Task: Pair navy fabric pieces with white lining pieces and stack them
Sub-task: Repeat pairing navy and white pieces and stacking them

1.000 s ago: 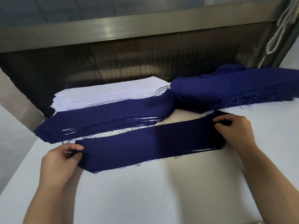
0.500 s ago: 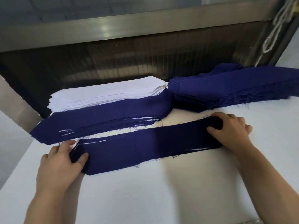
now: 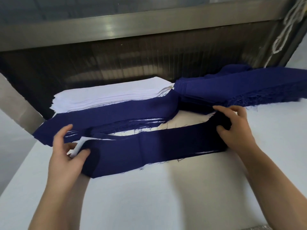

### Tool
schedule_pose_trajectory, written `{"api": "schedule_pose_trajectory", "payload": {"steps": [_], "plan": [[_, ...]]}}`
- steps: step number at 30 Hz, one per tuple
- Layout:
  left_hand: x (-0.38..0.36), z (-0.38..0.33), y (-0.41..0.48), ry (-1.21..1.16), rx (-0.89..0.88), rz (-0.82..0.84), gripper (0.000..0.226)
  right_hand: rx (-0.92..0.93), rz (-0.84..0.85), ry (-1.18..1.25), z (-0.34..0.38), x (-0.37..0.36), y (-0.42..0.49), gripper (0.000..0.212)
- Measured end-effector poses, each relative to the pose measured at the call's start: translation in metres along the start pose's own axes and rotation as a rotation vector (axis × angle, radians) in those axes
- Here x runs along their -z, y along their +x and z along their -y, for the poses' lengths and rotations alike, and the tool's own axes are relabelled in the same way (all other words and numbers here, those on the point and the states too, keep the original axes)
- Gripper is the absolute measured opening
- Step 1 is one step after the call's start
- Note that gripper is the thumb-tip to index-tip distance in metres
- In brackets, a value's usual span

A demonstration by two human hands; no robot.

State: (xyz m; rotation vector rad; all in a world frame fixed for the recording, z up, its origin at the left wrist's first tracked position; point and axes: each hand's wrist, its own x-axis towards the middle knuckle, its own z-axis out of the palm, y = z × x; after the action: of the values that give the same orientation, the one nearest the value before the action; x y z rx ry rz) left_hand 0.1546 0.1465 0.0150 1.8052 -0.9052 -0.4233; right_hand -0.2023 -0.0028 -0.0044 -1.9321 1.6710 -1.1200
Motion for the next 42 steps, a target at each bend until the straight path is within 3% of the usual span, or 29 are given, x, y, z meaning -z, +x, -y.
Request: {"api": "schedule_pose_trajectory", "payload": {"steps": [3,7,16,21,36,40,42], "plan": [[0.002,0.004,0.003,-0.180,0.115,-0.035,0.077,0.003,-0.024,0.045,-0.001,0.000,0.002,0.060],[0.005,0.012,0.008,-0.304,0.131,-0.043,0.070,-0.017,-0.030,-0.003,-0.004,0.001,0.004,0.050],[0.003,0.017,0.010,-0.074,0.000,-0.194,0.066,-0.037,-0.060,-0.098,-0.007,0.003,0.004,0.035],[0.000,0.025,0.014,-0.032,-0.024,-0.223,0.050,-0.126,-0.097,-0.069,-0.010,0.002,0.006,0.028],[-0.003,0.028,0.020,0.070,-0.019,-0.278,0.035,-0.218,-0.100,-0.082,-0.011,0.006,0.008,0.027],[-0.003,0.030,0.018,0.052,-0.048,-0.256,0.037,-0.198,-0.064,-0.128,-0.011,0.006,0.007,0.030],[-0.002,0.028,0.015,-0.085,-0.017,-0.243,0.044,-0.196,-0.044,-0.142,-0.011,0.006,0.007,0.033]]}}
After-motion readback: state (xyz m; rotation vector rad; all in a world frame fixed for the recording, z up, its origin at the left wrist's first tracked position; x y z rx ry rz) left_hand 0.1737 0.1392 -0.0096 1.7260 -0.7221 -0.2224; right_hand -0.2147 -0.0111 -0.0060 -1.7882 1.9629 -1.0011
